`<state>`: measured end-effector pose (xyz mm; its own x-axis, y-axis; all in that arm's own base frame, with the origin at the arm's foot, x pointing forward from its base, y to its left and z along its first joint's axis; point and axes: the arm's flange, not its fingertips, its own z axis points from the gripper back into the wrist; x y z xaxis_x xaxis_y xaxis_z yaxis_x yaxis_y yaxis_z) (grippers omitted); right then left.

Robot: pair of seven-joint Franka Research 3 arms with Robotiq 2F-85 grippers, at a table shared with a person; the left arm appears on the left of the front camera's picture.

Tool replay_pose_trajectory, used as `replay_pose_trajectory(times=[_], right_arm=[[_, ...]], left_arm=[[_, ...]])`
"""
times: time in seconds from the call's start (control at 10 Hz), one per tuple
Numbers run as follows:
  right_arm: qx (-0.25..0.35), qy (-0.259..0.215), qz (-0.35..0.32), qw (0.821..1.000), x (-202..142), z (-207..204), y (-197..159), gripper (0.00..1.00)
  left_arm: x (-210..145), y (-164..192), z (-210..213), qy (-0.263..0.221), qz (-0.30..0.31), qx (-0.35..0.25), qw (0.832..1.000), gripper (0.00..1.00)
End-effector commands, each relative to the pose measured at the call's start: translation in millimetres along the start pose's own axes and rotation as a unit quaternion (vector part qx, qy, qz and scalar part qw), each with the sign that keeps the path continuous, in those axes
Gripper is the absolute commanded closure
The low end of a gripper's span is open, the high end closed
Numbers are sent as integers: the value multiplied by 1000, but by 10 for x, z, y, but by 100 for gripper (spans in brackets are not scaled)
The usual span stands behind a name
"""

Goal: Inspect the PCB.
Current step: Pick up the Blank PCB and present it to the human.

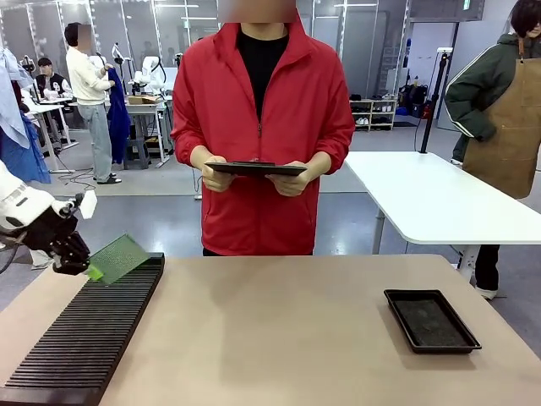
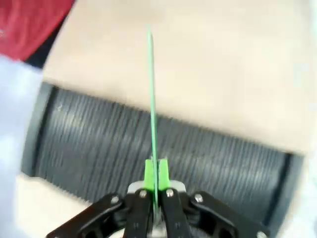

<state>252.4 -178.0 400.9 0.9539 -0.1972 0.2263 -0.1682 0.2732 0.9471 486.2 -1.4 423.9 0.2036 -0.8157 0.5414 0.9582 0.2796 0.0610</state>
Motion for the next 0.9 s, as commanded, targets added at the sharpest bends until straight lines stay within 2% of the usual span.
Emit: replay_pose_trajectory(times=[0.0, 0.2, 0.3, 0.5, 0.6, 0.7, 0.8], right_arm=[[6, -4, 10, 1000, 11, -2, 4, 0], [6, -4, 10, 1000, 11, -2, 4, 0], [6, -4, 10, 1000, 11, -2, 4, 0], [6, -4, 10, 1000, 11, -2, 4, 0], [6, -4, 10, 1000, 11, -2, 4, 0], [6, -4, 10, 1000, 11, -2, 4, 0], [6, -4, 10, 1000, 11, -2, 4, 0]], left_arm=[[-100, 12, -25, -137, 90, -78, 983, 100], [4, -203, -269, -192, 138, -127, 963, 100], [88, -321, -389, -186, 174, -149, 955, 100], [201, -467, -369, -208, 222, -139, 942, 100], [235, -514, -327, -171, 226, -119, 951, 100], [119, -420, -483, -192, 195, -161, 948, 100], [119, -420, -483, -192, 195, -161, 948, 100]])
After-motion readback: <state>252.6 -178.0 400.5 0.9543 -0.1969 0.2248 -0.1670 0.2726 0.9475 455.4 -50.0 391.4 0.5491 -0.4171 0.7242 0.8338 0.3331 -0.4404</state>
